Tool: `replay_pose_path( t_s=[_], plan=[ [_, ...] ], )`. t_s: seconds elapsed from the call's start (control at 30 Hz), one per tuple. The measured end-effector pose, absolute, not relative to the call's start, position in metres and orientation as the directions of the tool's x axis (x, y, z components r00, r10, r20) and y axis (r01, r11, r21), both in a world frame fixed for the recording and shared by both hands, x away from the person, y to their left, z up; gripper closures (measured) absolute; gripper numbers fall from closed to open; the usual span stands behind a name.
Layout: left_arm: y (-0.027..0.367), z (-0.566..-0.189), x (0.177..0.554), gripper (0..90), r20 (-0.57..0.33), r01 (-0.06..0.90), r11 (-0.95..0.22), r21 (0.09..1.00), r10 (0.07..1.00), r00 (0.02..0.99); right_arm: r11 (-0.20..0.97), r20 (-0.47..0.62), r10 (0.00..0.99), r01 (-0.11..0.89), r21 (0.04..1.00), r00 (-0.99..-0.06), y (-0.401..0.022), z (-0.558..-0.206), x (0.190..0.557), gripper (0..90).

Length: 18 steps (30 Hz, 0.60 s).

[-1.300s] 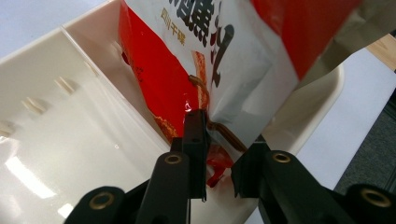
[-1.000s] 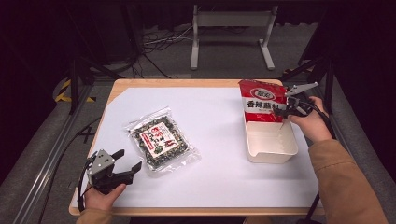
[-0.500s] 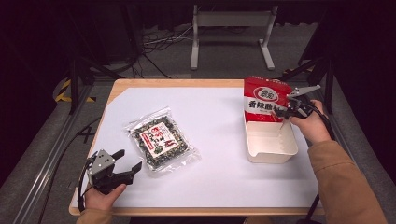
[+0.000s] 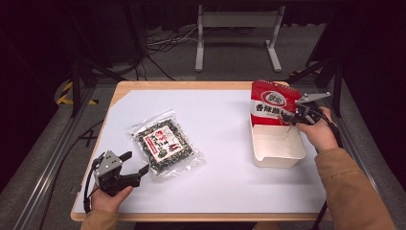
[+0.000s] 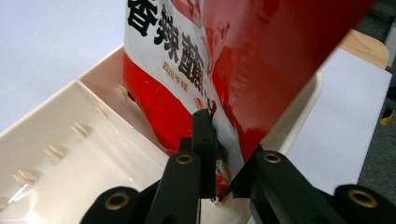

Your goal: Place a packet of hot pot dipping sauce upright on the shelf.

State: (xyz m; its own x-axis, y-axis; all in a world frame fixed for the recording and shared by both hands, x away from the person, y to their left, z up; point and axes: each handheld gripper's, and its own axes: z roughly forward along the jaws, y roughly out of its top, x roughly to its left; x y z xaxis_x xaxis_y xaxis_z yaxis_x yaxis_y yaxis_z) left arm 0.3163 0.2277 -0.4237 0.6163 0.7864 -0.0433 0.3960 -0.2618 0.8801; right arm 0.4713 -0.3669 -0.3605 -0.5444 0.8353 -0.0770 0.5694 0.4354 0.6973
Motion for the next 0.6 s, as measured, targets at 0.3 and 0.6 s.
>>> replay_pose_path(
  t_s=[0.3, 0.6],
  plan=[
    [0.224, -0.425, 0.322, 15.4, -0.046, 0.401, -0.274, 0.874, 0.775, 0.630, 0.384, -0.097, 0.865, 0.524, 0.760, -0.492, -0.368, -0.354, 0.465, 52.6],
    [0.226, -0.423, 0.324, 12.8, -0.044, 0.402, -0.265, 0.876, 0.788, 0.614, 0.353, -0.113, 0.882, 0.484, 0.801, -0.457, -0.375, -0.338, 0.446, 46.9]
  ],
)
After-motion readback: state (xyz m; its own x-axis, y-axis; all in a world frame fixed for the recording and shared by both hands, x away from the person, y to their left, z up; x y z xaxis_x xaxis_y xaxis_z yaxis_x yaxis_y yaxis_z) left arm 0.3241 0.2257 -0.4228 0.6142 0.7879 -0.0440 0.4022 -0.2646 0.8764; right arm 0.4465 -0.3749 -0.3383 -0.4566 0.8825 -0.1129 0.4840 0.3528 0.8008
